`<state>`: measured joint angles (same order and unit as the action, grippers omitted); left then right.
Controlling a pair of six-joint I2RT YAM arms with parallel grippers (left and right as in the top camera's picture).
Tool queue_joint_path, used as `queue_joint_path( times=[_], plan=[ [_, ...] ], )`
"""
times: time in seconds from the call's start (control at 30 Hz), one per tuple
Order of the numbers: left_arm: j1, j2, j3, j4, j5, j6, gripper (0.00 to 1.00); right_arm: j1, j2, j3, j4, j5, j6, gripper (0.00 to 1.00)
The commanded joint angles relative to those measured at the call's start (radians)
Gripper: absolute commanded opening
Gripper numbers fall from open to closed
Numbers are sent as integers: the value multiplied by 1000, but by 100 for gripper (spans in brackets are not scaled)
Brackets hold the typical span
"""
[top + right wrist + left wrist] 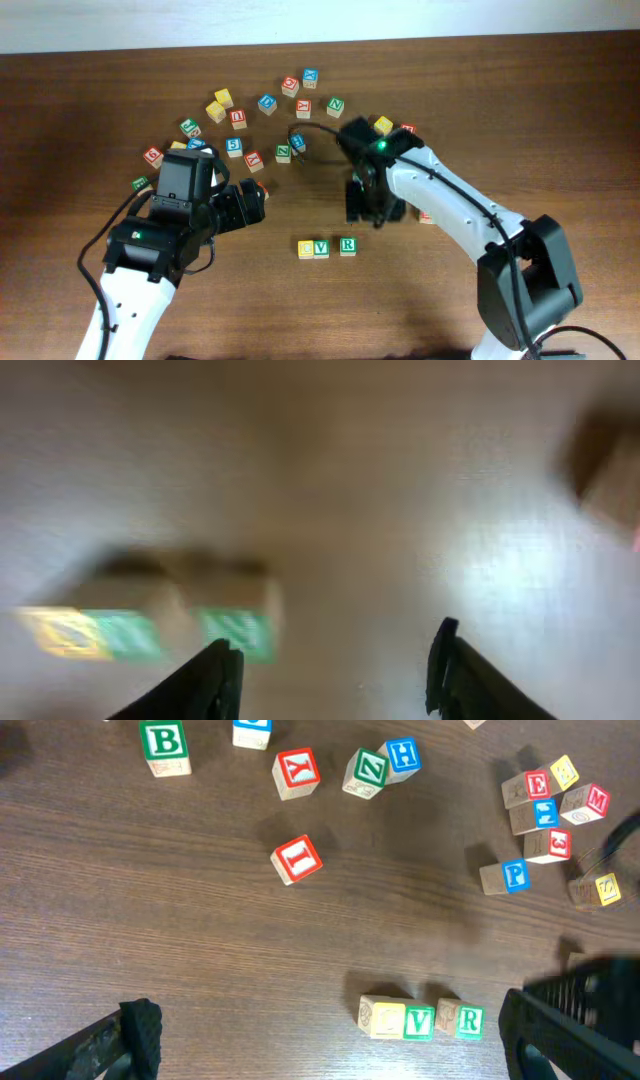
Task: Spell out CVPR
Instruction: 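Grasp the green R block with right gripper and shift it rightward, then reach right gripper into the pile and grasp the blue P block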
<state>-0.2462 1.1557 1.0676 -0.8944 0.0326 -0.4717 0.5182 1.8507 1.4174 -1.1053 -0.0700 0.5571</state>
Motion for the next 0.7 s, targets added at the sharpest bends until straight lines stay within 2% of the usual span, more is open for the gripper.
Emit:
queue_joint_path(
  times=[0.0, 0.1, 0.33, 0.47, 0.53, 0.67],
  plan=[
    [2, -3, 3, -1, -7, 6, 99, -31, 8, 52, 165, 139, -30, 53],
    [2, -3, 3, -1, -7, 6, 99, -41, 108, 51, 348, 138, -225, 59],
    [2, -3, 3, -1, -7, 6, 99, -62, 222, 51, 426, 135, -229, 58],
    [2, -3, 3, -1, -7, 6, 99, -61, 246, 51, 424, 128, -236, 50],
    [2, -3, 3, -1, -7, 6, 99, -60, 248, 52, 396, 102, -235, 36],
    [2, -3, 3, -1, -7, 6, 99, -60, 233, 58, 381, -60, -235, 32]
  ],
)
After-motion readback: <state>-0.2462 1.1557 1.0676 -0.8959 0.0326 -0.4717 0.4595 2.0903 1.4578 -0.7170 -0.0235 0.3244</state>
